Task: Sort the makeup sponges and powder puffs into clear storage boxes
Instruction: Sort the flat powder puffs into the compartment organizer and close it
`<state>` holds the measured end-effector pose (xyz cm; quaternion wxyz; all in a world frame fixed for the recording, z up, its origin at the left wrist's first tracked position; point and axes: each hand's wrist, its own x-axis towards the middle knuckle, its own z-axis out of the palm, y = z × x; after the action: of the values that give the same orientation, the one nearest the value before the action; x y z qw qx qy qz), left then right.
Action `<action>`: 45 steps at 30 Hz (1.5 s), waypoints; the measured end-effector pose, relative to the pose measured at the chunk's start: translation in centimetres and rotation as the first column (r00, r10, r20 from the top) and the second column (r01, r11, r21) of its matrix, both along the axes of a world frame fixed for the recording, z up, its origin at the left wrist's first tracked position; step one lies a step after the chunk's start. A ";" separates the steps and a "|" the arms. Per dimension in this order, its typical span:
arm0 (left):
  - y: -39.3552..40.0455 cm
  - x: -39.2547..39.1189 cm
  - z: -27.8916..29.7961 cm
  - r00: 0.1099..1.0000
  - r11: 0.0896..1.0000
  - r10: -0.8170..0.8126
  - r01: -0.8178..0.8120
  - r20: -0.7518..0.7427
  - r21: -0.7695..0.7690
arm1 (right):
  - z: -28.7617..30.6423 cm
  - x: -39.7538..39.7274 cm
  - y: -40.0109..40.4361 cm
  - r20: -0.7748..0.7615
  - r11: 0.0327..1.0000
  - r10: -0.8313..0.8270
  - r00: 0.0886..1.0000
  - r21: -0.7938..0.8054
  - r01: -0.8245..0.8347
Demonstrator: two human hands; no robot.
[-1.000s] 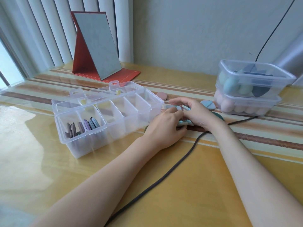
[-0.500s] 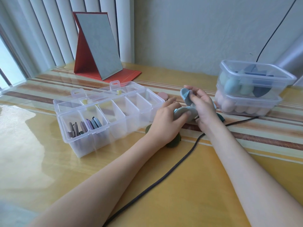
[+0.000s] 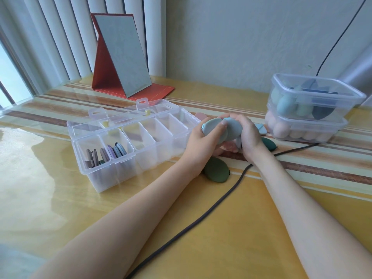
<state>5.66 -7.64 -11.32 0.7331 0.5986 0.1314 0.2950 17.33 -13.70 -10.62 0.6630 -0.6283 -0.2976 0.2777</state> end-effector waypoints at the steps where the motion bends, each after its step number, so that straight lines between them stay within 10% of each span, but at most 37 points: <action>1: 0.1 0.1 0.0 1.000 1.000 -0.002 0.002 -0.007 -0.010 | -0.1 0.1 0.1 0.069 0.998 -0.058 0.996 -0.005 0.059; 6: -0.1 0.4 0.0 0.998 0.984 -0.067 0.066 0.000 -0.167 | -0.4 0.5 -0.2 0.007 0.995 -0.079 0.997 0.059 0.079; 19: -0.4 1.8 -1.4 0.980 0.979 0.182 -0.173 -0.080 0.113 | 1.2 0.7 0.0 -0.403 0.883 -0.065 0.913 0.403 0.241; 28: 0.0 1.3 -0.4 0.997 0.979 -0.055 0.044 -0.046 -0.201 | 1.5 -2.5 1.7 0.173 0.964 0.124 0.977 0.211 -0.160; 32: 0.6 1.1 0.0 0.989 0.944 -0.144 0.128 -0.030 -0.304 | 0.7 -2.9 2.2 0.691 0.958 0.129 0.712 -0.273 0.091; 37: 0.7 1.1 -0.7 0.997 0.958 -0.081 0.076 -0.007 -0.275 | 1.1 -2.0 1.8 0.303 0.979 0.201 0.931 -0.092 -0.181; 39: 0.5 1.1 -0.8 0.999 0.969 -0.036 0.027 -0.035 -0.247 | 1.5 -0.9 1.5 0.190 0.998 -0.014 0.982 0.063 0.002; 42: 0.5 1.1 -0.8 0.996 0.981 -0.011 -0.006 -0.088 -0.196 | 0.7 2.2 -0.1 0.605 0.882 -0.337 0.721 -0.064 0.466; 45: 0.4 1.0 -0.7 0.992 0.990 0.006 -0.024 -0.125 -0.142 | -1.6 4.6 -1.7 0.849 0.720 0.029 0.528 -0.384 0.578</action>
<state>6.62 -7.22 -11.99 0.7621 0.5608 0.2023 0.2526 21.91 -15.39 -12.20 0.2378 -0.9057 -0.3427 -0.0750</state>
